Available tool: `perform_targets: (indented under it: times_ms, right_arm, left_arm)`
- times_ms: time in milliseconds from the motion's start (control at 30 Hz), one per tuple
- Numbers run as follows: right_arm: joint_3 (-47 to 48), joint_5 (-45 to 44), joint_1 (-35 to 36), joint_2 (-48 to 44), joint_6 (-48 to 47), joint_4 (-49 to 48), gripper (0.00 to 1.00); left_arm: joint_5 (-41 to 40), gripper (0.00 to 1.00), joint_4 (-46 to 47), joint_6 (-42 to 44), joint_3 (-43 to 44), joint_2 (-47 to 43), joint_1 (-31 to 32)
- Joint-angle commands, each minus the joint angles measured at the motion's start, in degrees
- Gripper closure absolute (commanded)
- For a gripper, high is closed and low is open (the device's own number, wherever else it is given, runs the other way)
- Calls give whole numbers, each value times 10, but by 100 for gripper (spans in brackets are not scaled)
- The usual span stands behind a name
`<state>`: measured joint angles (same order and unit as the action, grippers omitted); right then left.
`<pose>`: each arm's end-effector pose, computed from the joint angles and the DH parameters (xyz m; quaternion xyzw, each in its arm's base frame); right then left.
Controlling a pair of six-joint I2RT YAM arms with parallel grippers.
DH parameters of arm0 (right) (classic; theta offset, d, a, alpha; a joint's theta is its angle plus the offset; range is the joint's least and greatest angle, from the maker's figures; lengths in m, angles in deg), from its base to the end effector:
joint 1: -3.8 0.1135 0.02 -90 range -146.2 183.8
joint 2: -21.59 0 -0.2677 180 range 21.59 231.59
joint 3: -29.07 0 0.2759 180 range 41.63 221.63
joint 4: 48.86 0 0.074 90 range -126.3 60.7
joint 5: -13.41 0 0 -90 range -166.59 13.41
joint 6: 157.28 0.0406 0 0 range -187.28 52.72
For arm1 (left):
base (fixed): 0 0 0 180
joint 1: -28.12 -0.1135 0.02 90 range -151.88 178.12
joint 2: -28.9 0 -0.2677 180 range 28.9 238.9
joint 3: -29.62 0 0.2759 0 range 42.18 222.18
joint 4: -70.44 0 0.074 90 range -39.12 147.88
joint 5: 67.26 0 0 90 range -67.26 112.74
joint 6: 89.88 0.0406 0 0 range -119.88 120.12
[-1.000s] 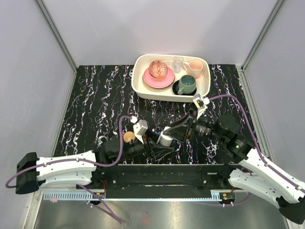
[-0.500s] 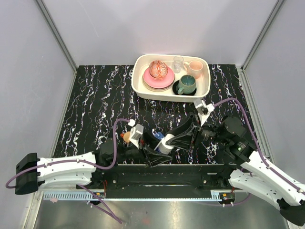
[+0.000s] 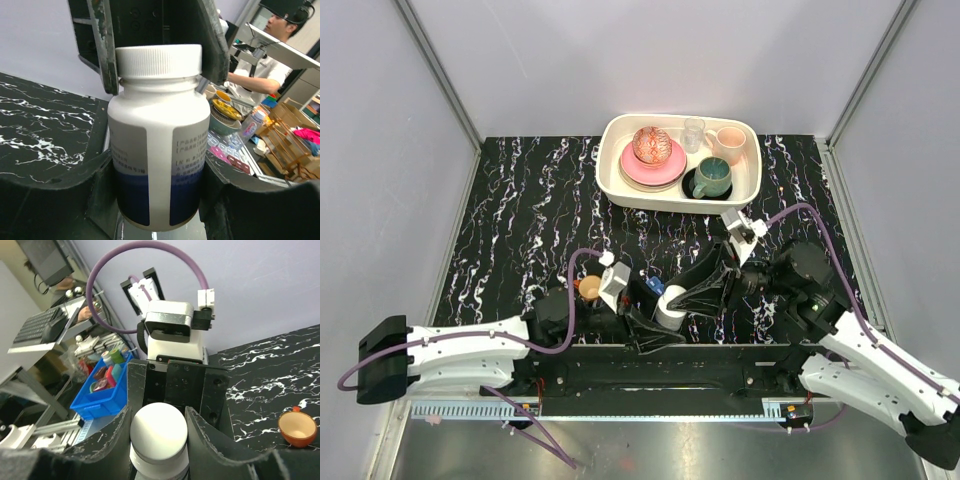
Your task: Sort the pills into containers
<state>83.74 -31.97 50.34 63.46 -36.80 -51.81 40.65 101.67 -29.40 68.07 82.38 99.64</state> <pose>0.1091 0.1566 0.3812 -0.3777 0.5106 0.6386 0.4345 0.0627 -0.2271 0.2885 0.3288 0.5091 -0.6691 0.4301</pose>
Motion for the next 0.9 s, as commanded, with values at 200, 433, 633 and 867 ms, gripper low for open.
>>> perform_targets:
  times_ms: [200,433,633,867]
  right_arm:
    - [54,113,7,16,-38,-9,100]
    - [57,106,7,1,-51,12,95]
    - [59,111,7,11,-35,3,48]
    - [59,53,7,5,-26,7,20]
  left_arm:
    - [47,100,2,11,29,16,-1]
    - [49,100,-3,15,27,13,-1]
    - [48,100,-4,14,28,13,-1]
    - [47,100,-12,16,30,15,0]
